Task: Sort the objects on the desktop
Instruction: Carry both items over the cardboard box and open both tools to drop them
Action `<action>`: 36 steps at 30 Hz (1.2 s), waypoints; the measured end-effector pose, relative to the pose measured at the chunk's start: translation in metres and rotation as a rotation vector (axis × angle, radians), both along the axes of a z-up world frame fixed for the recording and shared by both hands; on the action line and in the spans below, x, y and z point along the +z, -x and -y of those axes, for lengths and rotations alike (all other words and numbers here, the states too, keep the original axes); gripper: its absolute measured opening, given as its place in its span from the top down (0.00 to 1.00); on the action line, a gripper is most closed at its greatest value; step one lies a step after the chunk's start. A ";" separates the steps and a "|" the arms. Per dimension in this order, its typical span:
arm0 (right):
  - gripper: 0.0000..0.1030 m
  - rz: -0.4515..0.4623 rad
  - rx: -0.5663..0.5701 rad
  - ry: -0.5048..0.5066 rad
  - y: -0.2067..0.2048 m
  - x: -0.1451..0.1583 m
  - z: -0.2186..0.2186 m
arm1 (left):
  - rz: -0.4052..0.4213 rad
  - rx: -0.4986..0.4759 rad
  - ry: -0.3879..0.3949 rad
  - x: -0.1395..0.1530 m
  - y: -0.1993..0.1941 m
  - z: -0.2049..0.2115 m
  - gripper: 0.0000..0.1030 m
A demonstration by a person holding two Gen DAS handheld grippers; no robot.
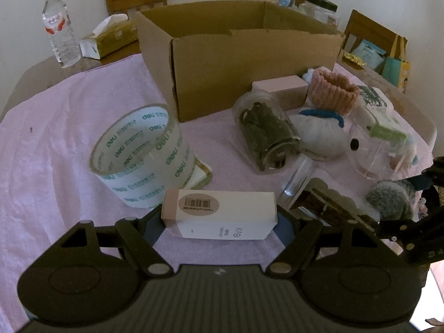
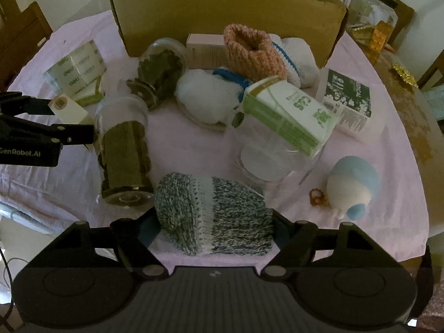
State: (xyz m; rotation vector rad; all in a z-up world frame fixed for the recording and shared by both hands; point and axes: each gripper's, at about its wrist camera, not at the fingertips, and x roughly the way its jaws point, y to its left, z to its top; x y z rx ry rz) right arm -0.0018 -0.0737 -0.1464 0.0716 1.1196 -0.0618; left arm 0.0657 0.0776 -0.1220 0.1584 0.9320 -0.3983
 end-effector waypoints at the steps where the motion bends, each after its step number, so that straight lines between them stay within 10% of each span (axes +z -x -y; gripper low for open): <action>1: 0.20 0.003 0.004 -0.001 0.002 0.003 0.005 | 0.001 -0.002 0.001 0.002 0.000 -0.001 0.23; 20: 0.20 0.068 0.125 -0.021 -0.004 0.077 0.023 | 0.039 -0.094 0.005 0.063 0.007 0.001 0.23; 36: 0.20 0.231 0.249 0.020 -0.098 0.138 0.069 | 0.136 -0.047 0.049 0.130 -0.075 0.039 0.23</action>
